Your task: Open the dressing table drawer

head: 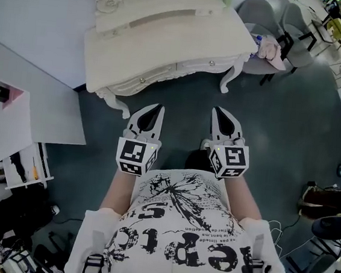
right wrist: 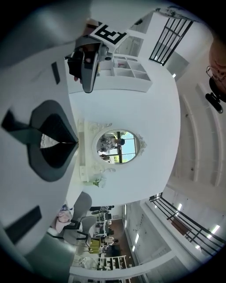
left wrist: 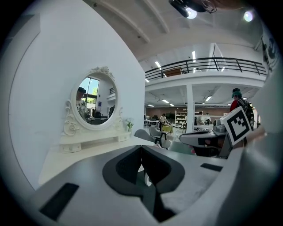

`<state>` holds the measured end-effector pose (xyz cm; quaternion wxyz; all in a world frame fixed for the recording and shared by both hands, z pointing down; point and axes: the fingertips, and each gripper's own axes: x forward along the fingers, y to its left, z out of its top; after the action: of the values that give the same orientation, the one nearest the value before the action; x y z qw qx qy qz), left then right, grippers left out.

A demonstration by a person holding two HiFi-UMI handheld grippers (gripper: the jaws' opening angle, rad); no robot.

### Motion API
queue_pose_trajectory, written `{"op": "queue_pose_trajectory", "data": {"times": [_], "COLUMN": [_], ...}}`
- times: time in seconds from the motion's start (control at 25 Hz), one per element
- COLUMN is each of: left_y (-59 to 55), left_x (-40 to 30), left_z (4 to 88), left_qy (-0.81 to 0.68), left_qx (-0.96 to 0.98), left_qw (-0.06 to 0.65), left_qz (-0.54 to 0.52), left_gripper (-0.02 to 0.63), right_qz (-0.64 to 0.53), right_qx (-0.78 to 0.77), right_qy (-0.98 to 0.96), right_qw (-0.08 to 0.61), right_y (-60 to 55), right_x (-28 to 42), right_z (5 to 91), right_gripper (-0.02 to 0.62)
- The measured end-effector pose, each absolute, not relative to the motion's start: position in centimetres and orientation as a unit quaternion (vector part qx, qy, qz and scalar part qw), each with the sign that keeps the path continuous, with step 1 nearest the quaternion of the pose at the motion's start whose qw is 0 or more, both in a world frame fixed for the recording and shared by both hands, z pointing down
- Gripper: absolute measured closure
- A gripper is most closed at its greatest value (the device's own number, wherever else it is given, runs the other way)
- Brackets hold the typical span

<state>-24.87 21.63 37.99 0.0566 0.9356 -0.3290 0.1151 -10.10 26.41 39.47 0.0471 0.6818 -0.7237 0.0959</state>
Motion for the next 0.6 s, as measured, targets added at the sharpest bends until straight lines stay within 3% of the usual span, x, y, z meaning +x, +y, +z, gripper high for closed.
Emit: {"op": "queue_pose_trajectory", "data": {"times": [0.6], "left_y": [11.0], "left_x": [-5.4], "left_z": [36.4], "left_qy": [-0.404], "left_qx": [0.908], "left_qw": [0.076], "left_qz": [0.08], "left_gripper": [0.586], "right_qz": [0.09], "right_qx": [0.619], "right_qy": [-0.776], "right_qw": [0.075], "right_y": [14.4], "right_x": [9.1], "right_z": [39.0], "right_gripper": [0.577]}}
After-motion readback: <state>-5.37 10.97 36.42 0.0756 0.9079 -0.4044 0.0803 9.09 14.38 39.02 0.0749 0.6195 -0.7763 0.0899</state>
